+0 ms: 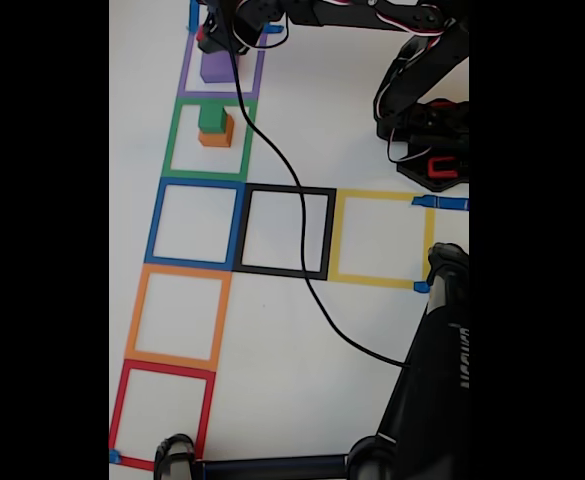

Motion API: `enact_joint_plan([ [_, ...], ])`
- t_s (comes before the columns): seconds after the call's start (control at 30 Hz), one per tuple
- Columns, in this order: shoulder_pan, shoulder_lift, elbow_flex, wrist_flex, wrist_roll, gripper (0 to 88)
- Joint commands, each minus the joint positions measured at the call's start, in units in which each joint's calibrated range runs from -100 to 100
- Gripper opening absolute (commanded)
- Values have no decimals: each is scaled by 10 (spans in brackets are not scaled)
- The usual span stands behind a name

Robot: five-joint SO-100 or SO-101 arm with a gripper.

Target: Tower of hanoi

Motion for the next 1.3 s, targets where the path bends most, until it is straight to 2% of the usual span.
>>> enact_joint_plan([
  [0.0, -45, -46, -170, 215, 0, 6],
  [0.33, -149, -47, -427, 457, 0, 5],
  [0.57, -183, -75, -436, 499, 0, 4],
  [0.73, -195, -109, -289, 383, 0, 5],
  [1.03, -205, -138, 21, 28, 0, 7],
  [1.27, -201, -117, 168, -172, 0, 9],
])
